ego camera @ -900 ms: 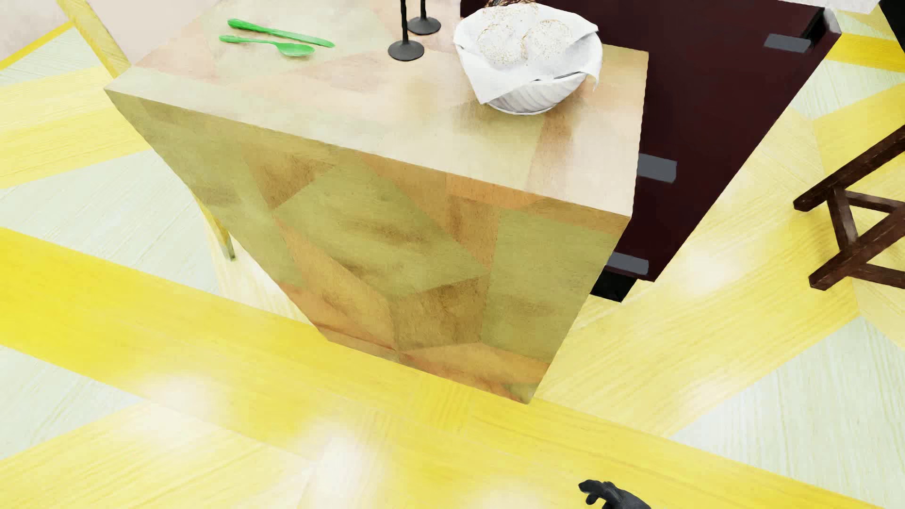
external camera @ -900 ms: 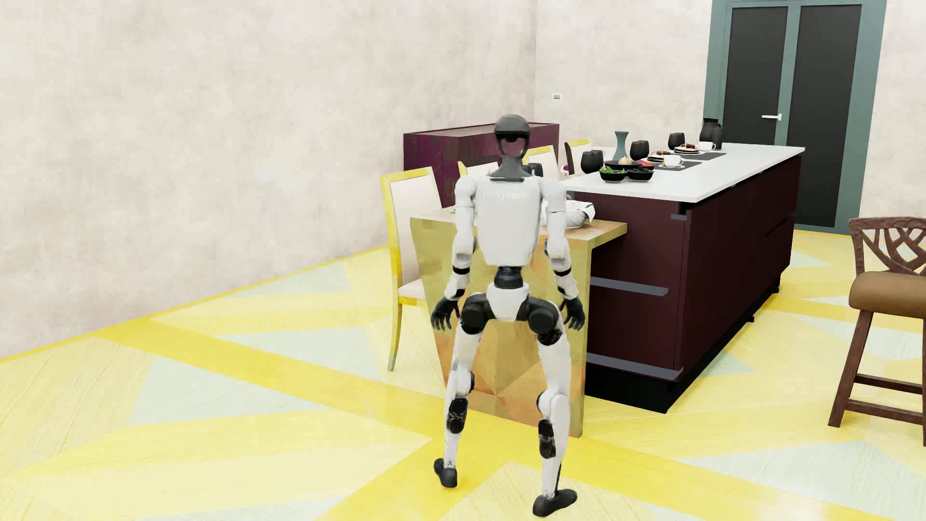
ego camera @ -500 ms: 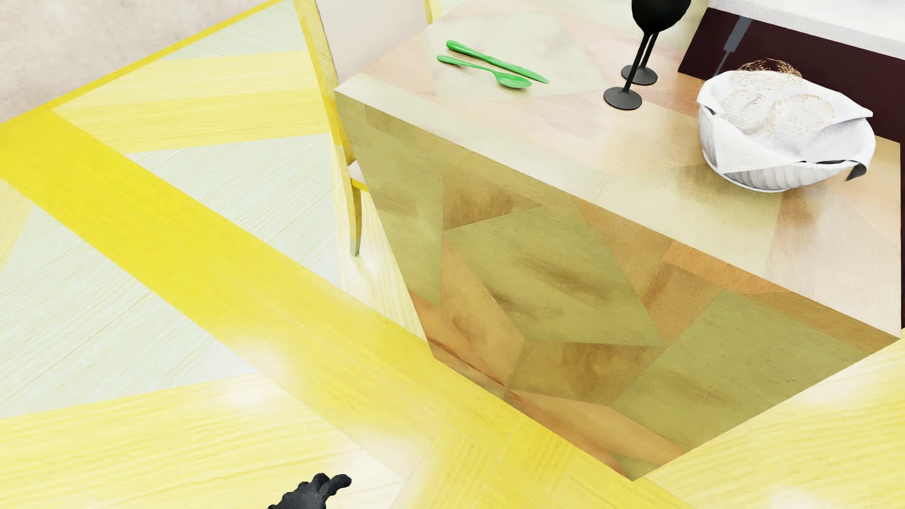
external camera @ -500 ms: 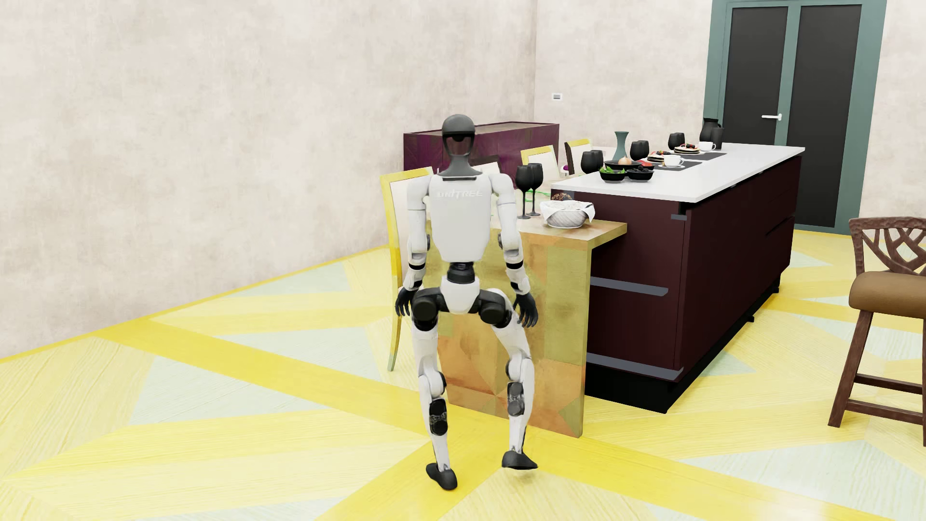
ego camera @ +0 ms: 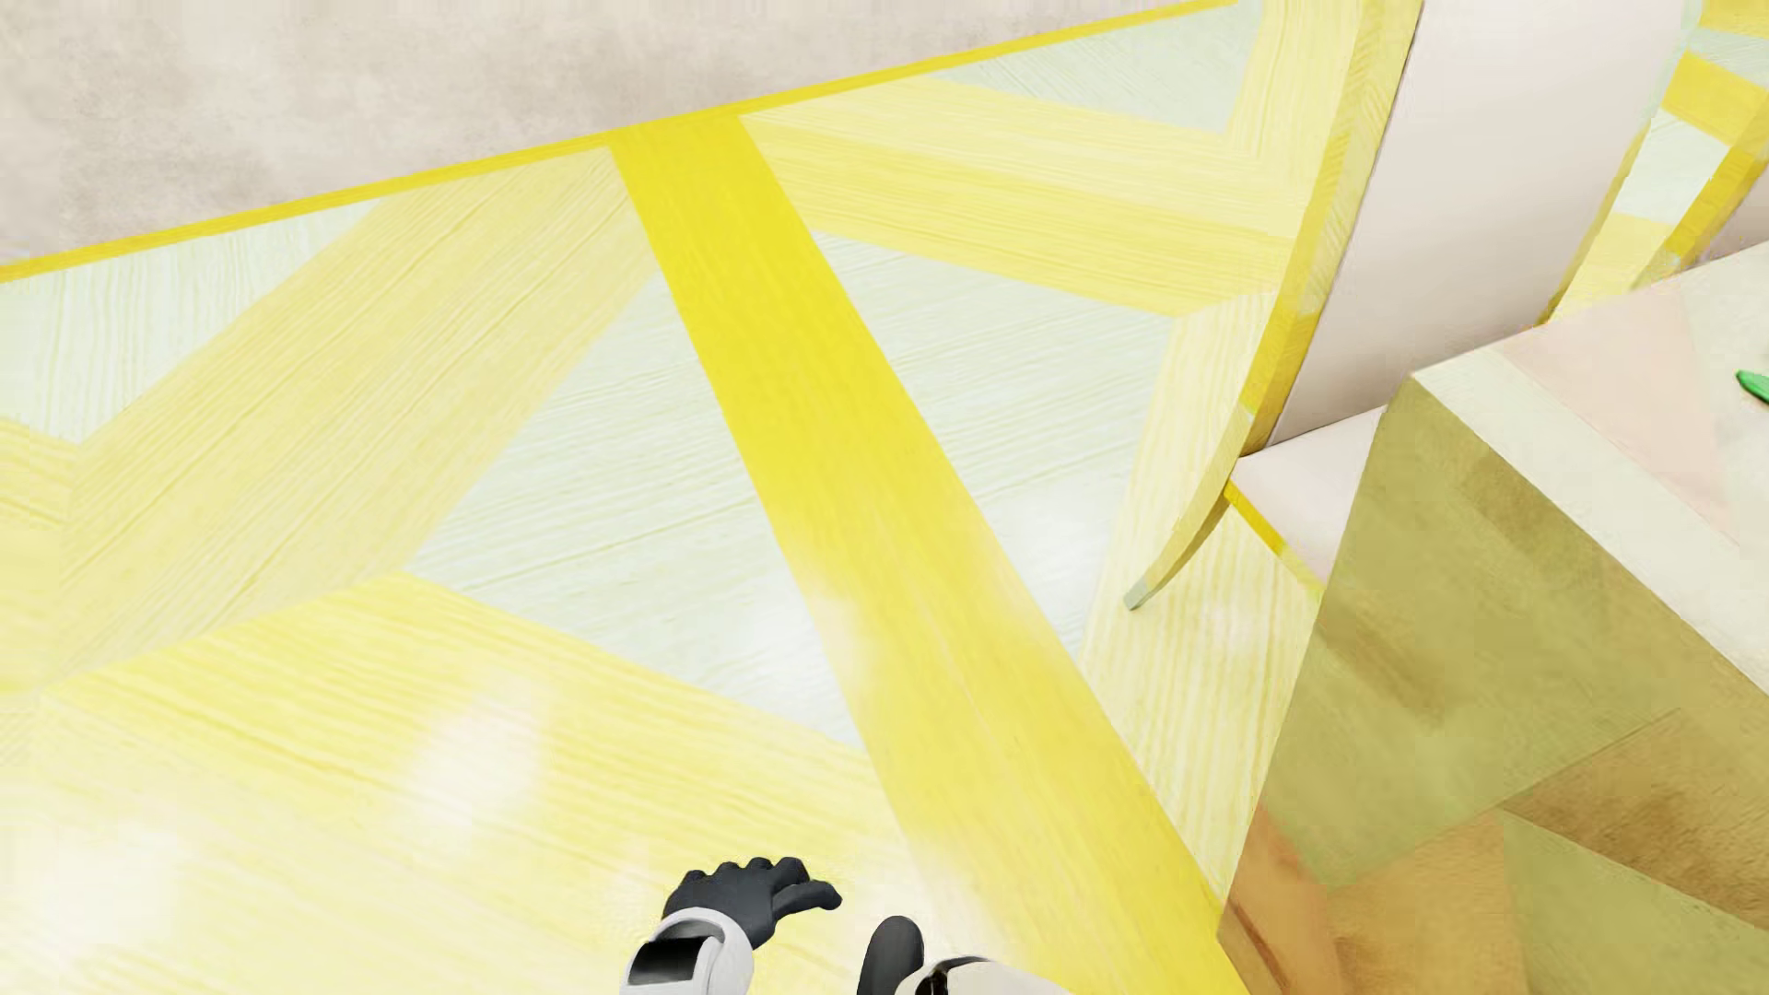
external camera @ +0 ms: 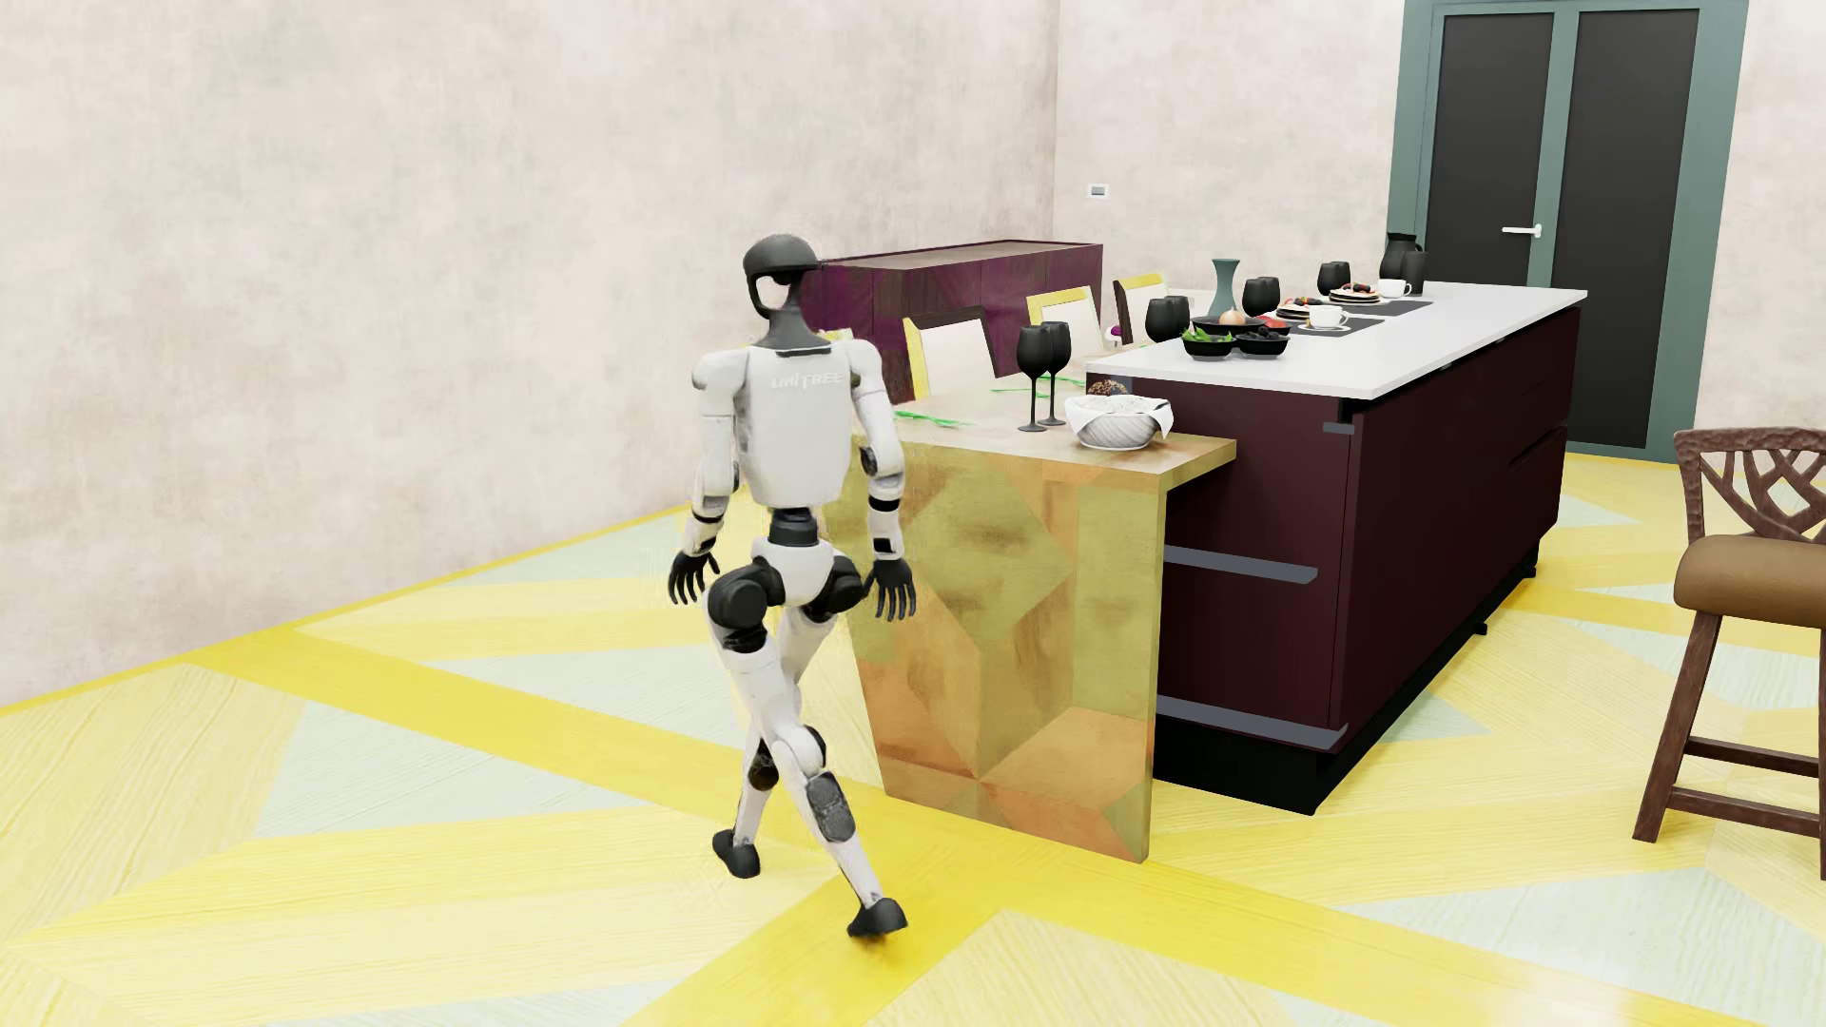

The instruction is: Go to the chair

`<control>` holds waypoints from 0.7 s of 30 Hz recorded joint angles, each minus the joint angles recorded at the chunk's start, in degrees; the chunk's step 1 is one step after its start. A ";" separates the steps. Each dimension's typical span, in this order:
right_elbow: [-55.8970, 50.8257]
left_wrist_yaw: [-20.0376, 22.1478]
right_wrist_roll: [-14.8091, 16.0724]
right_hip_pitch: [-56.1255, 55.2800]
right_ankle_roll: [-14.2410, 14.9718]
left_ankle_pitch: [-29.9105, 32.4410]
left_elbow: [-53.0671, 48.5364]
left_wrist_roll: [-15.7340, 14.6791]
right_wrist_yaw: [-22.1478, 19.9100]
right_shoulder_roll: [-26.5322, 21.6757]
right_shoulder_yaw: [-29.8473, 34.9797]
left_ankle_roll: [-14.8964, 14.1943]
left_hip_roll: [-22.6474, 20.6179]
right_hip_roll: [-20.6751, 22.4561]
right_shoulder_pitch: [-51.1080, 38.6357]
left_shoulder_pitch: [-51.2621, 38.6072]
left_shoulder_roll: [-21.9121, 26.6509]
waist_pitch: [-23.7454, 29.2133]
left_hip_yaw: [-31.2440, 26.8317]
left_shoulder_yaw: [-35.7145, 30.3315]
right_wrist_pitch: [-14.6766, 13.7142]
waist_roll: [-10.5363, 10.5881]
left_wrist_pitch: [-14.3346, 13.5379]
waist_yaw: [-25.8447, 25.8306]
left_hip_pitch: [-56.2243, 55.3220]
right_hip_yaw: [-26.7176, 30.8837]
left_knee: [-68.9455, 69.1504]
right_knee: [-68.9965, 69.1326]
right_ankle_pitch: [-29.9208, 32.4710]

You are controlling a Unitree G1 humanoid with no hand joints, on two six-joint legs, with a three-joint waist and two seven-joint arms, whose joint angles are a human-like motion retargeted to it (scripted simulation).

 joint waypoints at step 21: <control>-11.35 -0.63 2.01 25.39 22.97 14.31 3.10 0.32 -0.63 0.47 14.67 -26.32 37.97 -5.29 -17.68 21.33 2.84 -0.73 -2.61 22.12 -7.27 5.30 5.69 7.77 -40.88 31.92 -1.48 7.52 -27.69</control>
